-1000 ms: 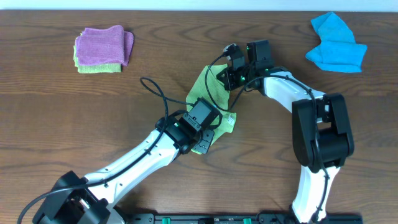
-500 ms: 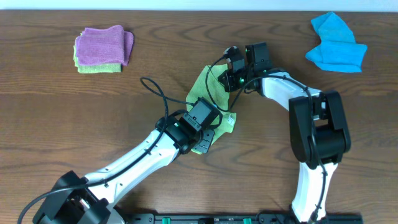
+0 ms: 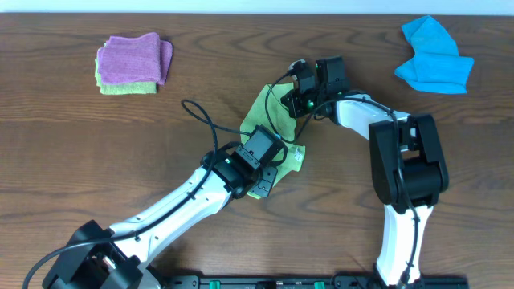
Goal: Fold the cloth
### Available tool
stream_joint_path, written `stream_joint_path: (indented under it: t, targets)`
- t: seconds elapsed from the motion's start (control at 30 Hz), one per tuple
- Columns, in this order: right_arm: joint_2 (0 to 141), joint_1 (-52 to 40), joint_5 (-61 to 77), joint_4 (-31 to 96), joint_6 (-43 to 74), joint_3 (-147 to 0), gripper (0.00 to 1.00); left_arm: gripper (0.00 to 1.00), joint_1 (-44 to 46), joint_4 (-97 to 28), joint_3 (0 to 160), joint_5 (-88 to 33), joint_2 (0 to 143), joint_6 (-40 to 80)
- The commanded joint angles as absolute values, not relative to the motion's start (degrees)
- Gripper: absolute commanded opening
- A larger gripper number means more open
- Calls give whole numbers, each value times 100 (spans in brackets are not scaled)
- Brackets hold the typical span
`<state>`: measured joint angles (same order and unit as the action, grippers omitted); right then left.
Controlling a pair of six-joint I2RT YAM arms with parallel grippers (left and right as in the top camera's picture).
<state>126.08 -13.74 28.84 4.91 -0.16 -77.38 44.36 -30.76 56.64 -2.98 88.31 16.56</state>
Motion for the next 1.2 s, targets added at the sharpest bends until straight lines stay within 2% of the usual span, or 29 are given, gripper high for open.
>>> stream_joint_path:
  t: [0.0, 0.57, 0.93, 1.17]
  targets:
    - [12779, -1424, 2554, 611, 80, -7793, 1, 6, 4429, -3079, 5627, -259, 8886, 1697]
    - [12790, -878, 834, 1732, 110, -7793, 1, 6, 4429, -3033, 5627, -255, 8906, 1693]
    - [12790, -637, 60, 2261, 294, -7793, 1, 6, 4429, -1573, 5629, -1229, 10007, 1678]
    - [12790, -589, 62, 2274, 294, -7793, 1, 6, 4427, -1199, 5629, -1181, 10042, 1671]
